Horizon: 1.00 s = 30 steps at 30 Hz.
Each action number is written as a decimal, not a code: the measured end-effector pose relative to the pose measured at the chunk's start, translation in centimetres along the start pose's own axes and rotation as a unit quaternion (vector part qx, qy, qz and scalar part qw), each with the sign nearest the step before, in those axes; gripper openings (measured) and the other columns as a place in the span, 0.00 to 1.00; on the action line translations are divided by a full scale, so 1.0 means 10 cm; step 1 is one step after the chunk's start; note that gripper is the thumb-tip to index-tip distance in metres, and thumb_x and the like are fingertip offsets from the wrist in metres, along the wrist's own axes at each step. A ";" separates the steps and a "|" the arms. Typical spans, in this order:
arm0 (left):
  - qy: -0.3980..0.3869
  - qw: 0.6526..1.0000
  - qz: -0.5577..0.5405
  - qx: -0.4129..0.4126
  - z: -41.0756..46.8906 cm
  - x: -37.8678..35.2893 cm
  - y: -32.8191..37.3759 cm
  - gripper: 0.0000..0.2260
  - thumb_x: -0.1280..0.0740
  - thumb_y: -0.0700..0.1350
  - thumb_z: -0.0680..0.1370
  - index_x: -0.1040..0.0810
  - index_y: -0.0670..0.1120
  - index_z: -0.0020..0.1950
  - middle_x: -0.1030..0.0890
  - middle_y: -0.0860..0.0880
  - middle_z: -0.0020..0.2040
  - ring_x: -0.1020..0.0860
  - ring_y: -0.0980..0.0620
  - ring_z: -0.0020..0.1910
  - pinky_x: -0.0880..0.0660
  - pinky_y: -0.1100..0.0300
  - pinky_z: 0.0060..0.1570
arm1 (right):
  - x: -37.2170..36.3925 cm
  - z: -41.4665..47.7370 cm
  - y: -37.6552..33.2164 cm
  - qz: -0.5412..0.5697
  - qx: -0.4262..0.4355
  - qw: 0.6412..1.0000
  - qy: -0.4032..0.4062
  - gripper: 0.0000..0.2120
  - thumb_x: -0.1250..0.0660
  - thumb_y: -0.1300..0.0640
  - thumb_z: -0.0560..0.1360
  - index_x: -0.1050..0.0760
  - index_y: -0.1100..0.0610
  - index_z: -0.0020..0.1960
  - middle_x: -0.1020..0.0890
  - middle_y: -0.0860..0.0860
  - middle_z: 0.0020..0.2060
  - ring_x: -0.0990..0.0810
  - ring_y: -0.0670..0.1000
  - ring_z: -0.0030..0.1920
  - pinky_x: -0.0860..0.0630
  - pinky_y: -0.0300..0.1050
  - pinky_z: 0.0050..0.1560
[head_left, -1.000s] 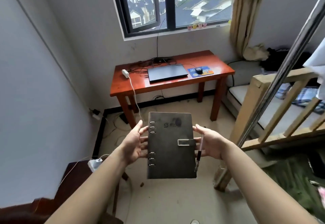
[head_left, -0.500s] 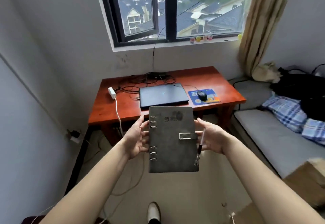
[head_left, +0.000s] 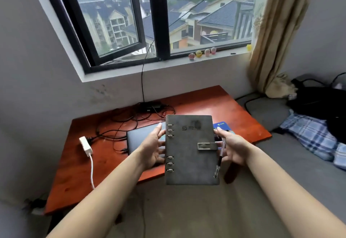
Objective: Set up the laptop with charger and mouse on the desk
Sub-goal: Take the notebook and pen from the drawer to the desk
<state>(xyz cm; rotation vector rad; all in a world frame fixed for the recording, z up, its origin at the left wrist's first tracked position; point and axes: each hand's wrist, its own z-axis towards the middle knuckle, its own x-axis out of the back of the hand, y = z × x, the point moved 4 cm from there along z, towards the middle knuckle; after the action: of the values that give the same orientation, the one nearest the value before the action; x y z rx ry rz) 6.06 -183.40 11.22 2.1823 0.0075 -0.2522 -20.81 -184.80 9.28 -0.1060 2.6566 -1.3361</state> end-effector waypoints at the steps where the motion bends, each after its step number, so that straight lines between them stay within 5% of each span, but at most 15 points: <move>1: -0.007 1.000 0.002 0.001 0.19 -0.06 0.10 0.27 0.49 0.70 0.79 0.29 0.59 0.72 0.19 0.44 0.63 0.18 0.44 0.56 0.20 0.46 0.47 | 0.12 0.15 -0.09 -0.002 0.000 1.000 0.003 0.21 0.44 0.39 0.82 0.23 0.49 0.65 0.15 0.55 0.53 0.16 0.57 0.45 0.20 0.50 0.44; 6: 0.002 1.000 0.012 0.002 1.24 -0.36 0.53 0.28 0.47 0.69 0.79 0.31 0.58 0.74 0.19 0.44 0.63 0.17 0.44 0.53 0.19 0.43 0.47 | 0.69 1.05 -0.52 0.000 -0.005 1.000 -0.004 0.24 0.44 0.36 0.81 0.25 0.48 0.68 0.16 0.57 0.58 0.16 0.59 0.50 0.18 0.55 0.48; 17: 0.052 0.998 -0.045 0.008 3.32 -1.16 1.73 0.25 0.46 0.67 0.81 0.30 0.57 0.73 0.18 0.45 0.59 0.16 0.47 0.51 0.20 0.42 0.52 | 1.95 3.02 -2.00 -0.002 -0.038 0.999 -0.025 0.22 0.46 0.38 0.83 0.21 0.48 0.63 0.14 0.51 0.46 0.16 0.54 0.45 0.21 0.52 0.47; 27: 0.084 0.990 -0.048 0.102 4.73 -1.26 1.65 0.19 0.50 0.67 0.81 0.25 0.62 0.60 0.20 0.45 0.56 0.21 0.47 0.58 0.26 0.38 0.62 | 2.39 4.17 -2.01 -0.038 -0.111 0.992 0.037 0.20 0.45 0.39 0.83 0.21 0.50 0.59 0.13 0.49 0.48 0.16 0.55 0.53 0.24 0.59 0.56; 30: 0.092 0.987 -0.049 0.125 4.95 -1.34 1.47 0.20 0.49 0.67 0.81 0.22 0.58 0.51 0.20 0.44 0.55 0.22 0.45 0.59 0.27 0.38 0.62 | 2.47 4.27 -1.92 -0.066 -0.118 0.988 0.070 0.19 0.46 0.39 0.84 0.21 0.49 0.57 0.15 0.46 0.51 0.19 0.52 0.53 0.28 0.54 0.50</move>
<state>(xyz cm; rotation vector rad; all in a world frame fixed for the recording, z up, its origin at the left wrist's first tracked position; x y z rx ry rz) -14.46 -230.72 -2.51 2.4515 0.1977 -0.1106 -37.68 -233.41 -3.16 -0.2278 2.9656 -1.0948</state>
